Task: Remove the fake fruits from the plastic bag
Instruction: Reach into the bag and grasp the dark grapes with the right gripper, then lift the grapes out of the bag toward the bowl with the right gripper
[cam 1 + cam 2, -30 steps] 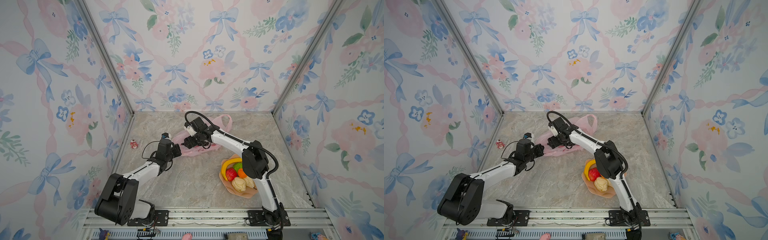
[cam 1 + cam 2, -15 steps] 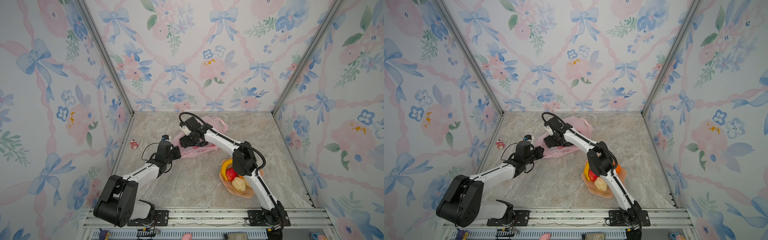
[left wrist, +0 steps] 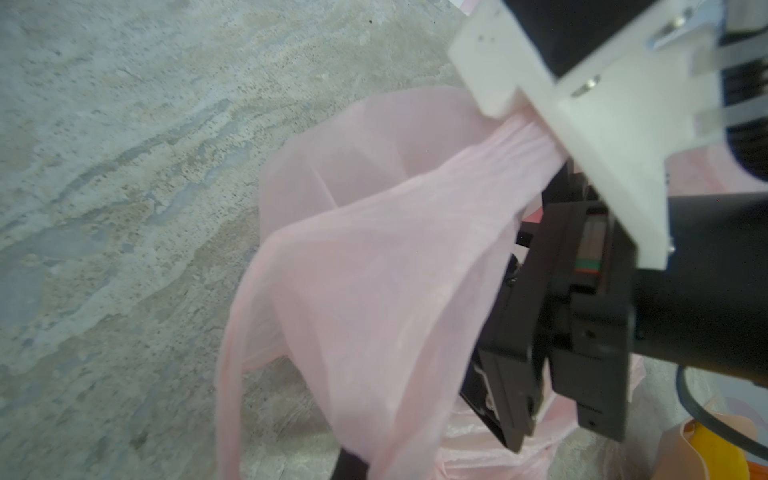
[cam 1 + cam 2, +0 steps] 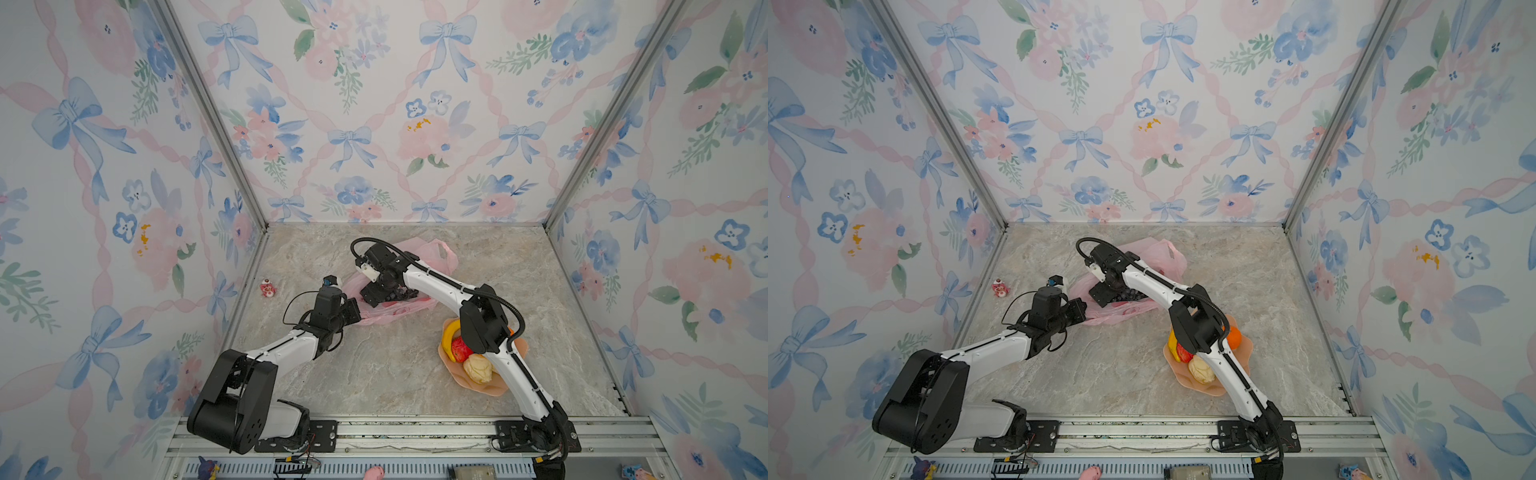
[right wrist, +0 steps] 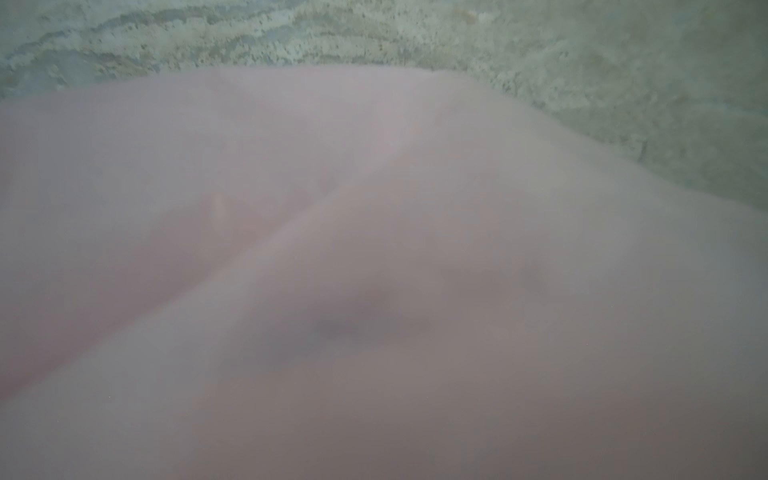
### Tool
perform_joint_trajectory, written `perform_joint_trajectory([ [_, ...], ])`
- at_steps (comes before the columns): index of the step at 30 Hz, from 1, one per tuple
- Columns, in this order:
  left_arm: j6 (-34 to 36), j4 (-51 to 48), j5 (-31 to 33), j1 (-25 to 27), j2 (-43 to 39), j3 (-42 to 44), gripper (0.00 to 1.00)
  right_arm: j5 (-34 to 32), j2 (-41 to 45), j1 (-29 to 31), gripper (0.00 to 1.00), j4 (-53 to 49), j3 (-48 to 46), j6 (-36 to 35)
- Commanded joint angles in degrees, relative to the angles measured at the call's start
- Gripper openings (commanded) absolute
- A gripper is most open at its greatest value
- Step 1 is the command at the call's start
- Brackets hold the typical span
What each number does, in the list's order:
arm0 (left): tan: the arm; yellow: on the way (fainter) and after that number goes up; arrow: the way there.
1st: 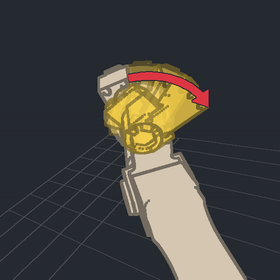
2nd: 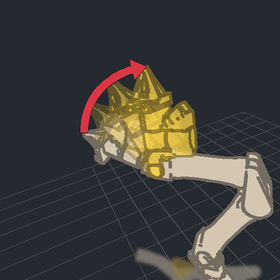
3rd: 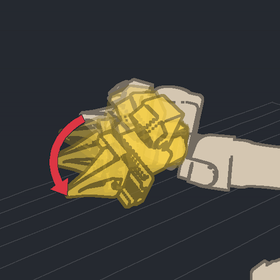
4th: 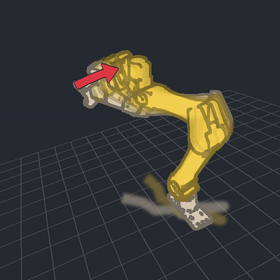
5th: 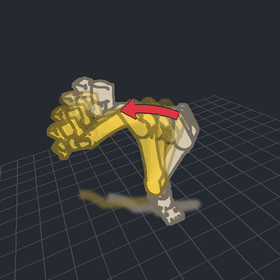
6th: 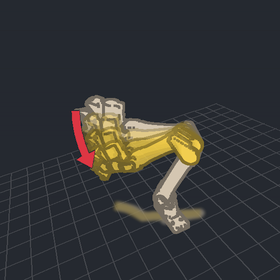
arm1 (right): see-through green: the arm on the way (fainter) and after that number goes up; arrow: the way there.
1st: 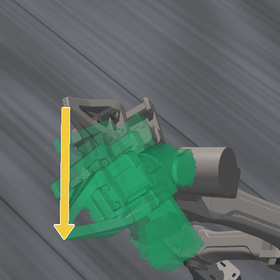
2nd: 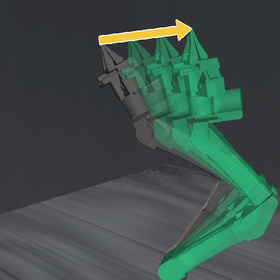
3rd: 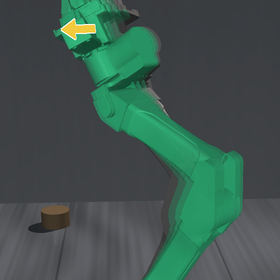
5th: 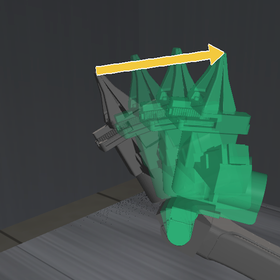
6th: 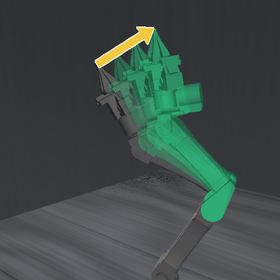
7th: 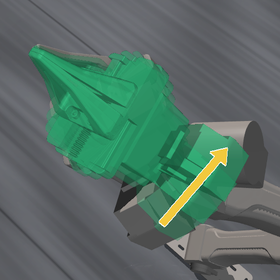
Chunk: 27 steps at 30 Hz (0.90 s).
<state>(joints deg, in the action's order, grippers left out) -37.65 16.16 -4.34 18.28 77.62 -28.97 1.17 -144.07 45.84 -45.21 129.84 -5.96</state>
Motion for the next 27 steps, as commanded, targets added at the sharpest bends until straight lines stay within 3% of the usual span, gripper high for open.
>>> perform_joint_trajectory([
  [1, 0.6, 0.0, 0.8, -0.7, 1.2, -0.1, 0.0, -2.4, -2.1, 0.5, 0.98, -3.4, -0.2, -2.9],
  [3, 0.4, -0.1, 0.8, -0.8, 1.3, -0.2, 0.0, -3.5, -2.6, 0.3, 1.0, -3.9, 0.2, -2.8],
  [5, 0.3, 0.0, 0.7, -0.8, 1.5, -0.3, 0.0, -4.4, -3.3, 0.2, 0.94, -4.6, 1.1, -2.5],
  [12, 0.1, -0.5, 1.3, -0.8, 2.0, -0.8, 0.0, -2.6, -2.0, -0.8, 0.61, -3.4, 1.3, -0.4],
  [16, -0.3, -0.8, 1.0, -0.8, 2.5, -1.9, 0.0, -1.5, -0.9, -0.8, 0.49, -2.1, 1.6, 0.5],
  [22, -1.3, -3.4, 3.9, -0.9, 4.0, -5.0, 0.0, -0.2, 0.6, -0.8, 0.38, -0.3, 1.1, 0.9],
  [27, -2.5, -7.1, 8.1, -0.9, 5.5, -8.5, 0.0, 0.7, 3.6, -0.8, 0.37, 2.6, -2.6, 0.5],
])
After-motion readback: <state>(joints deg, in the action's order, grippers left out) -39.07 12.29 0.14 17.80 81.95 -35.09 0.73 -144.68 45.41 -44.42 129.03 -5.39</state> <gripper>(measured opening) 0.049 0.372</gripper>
